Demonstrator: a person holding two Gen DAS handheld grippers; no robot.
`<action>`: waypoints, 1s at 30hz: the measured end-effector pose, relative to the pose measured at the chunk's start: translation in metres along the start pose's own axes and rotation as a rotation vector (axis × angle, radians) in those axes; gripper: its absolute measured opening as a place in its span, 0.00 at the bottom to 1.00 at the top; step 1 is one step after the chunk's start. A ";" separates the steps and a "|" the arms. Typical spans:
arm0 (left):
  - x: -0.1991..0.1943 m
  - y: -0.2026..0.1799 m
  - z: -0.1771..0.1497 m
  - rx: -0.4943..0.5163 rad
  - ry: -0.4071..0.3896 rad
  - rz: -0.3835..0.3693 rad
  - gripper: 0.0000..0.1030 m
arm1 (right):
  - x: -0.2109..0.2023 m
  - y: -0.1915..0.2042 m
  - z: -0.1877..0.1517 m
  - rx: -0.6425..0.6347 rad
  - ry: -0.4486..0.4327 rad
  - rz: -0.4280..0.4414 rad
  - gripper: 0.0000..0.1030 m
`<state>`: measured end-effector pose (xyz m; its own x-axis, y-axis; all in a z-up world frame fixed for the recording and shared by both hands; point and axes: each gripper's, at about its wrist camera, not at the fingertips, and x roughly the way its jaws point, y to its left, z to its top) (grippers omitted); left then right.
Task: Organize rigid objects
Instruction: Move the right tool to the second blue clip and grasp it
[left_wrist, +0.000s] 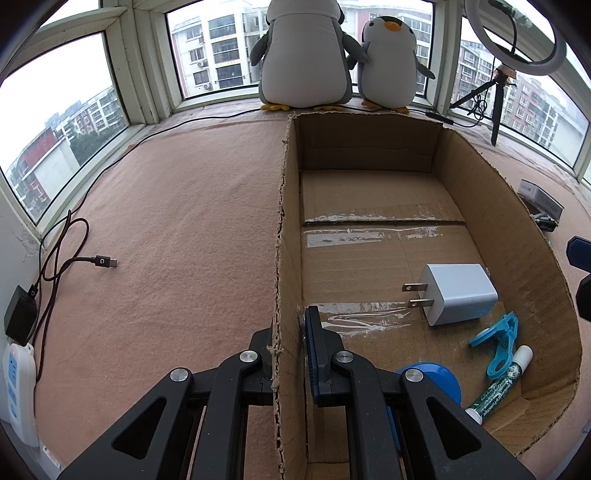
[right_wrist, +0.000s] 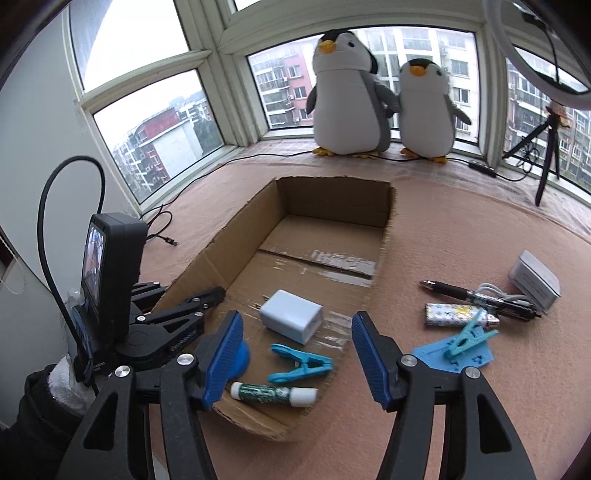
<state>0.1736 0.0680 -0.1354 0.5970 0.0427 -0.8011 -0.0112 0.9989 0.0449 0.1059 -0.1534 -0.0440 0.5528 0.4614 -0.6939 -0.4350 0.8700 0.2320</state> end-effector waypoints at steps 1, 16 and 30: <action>0.000 0.000 0.000 0.000 0.000 0.000 0.09 | -0.003 -0.005 -0.001 0.008 -0.005 -0.010 0.57; -0.001 0.002 0.001 -0.003 -0.002 -0.001 0.09 | -0.008 -0.092 -0.022 0.251 0.050 -0.118 0.57; 0.000 0.006 0.000 -0.013 -0.008 -0.018 0.09 | 0.030 -0.126 0.000 0.484 0.154 -0.158 0.53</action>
<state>0.1733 0.0737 -0.1352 0.6035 0.0247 -0.7970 -0.0108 0.9997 0.0228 0.1771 -0.2495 -0.0943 0.4587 0.3192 -0.8293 0.0426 0.9243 0.3793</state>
